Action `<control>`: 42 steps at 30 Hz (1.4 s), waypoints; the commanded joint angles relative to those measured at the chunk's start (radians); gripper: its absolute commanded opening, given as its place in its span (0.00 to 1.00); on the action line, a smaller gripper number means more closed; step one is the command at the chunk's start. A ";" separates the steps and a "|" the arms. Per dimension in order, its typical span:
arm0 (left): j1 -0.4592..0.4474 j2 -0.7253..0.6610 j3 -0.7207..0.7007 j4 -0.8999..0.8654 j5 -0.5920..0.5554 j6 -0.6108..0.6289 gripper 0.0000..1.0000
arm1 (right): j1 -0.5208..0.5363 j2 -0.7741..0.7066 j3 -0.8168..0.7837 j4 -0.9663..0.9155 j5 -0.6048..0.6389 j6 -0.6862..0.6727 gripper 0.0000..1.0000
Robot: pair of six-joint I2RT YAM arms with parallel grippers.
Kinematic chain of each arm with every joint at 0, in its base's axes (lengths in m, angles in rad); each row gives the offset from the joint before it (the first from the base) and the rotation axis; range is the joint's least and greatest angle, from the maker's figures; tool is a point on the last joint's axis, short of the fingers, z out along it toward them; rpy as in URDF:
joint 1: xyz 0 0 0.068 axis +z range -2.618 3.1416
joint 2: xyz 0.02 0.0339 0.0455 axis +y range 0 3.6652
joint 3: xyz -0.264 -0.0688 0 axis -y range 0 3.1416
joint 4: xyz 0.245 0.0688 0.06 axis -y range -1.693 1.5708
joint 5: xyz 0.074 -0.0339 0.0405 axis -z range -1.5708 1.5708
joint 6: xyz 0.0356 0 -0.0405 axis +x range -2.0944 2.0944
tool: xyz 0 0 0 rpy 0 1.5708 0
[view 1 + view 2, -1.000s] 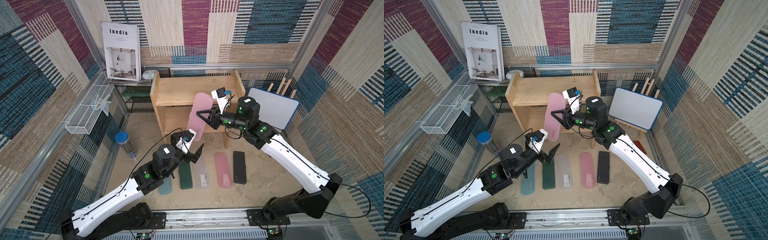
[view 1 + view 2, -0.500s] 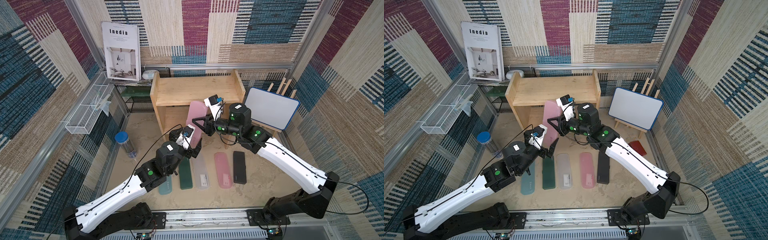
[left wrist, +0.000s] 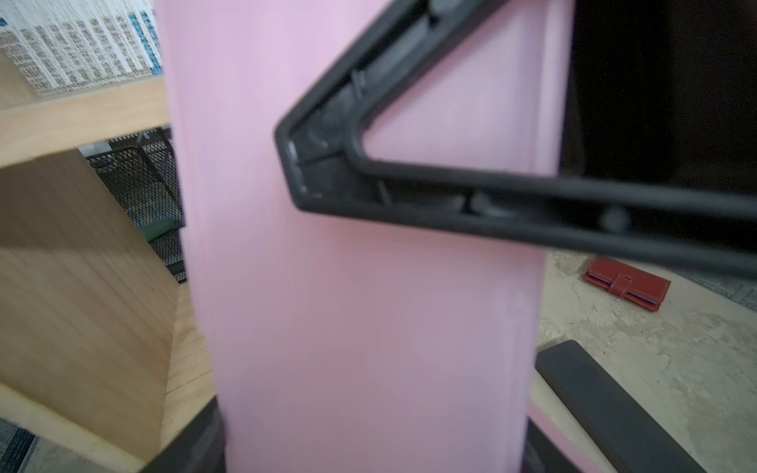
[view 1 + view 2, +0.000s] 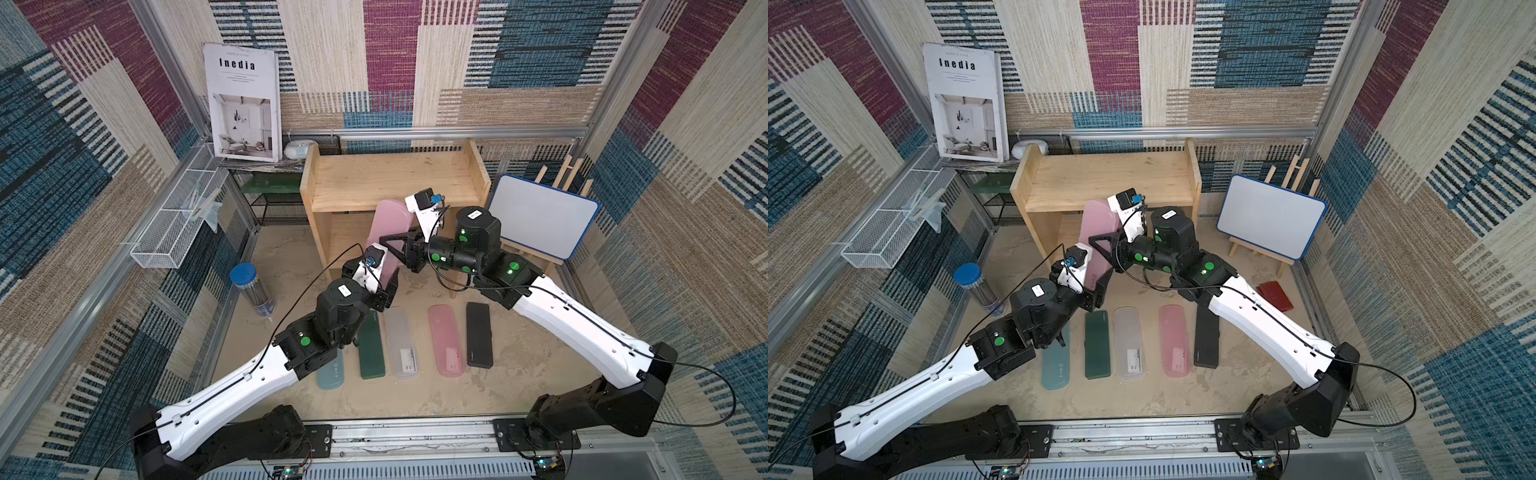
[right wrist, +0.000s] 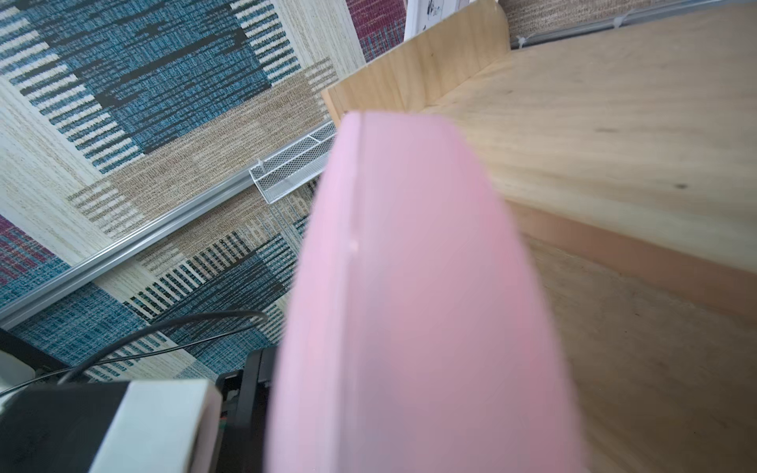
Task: Remove the pencil cases from the shelf
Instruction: Pick up the pencil case from the shelf, then place the pencil case at the center of the board.
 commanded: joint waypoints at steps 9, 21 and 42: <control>0.001 -0.066 -0.008 -0.086 -0.076 -0.010 0.55 | -0.004 0.002 -0.022 0.011 0.003 0.000 0.77; 0.016 -0.202 -0.037 -0.893 -0.398 -0.651 0.54 | -0.164 -0.220 -0.169 -0.048 0.163 -0.095 1.00; 0.582 0.012 -0.266 -0.841 0.161 -0.710 0.59 | -0.290 -0.198 -0.283 -0.039 -0.023 -0.089 1.00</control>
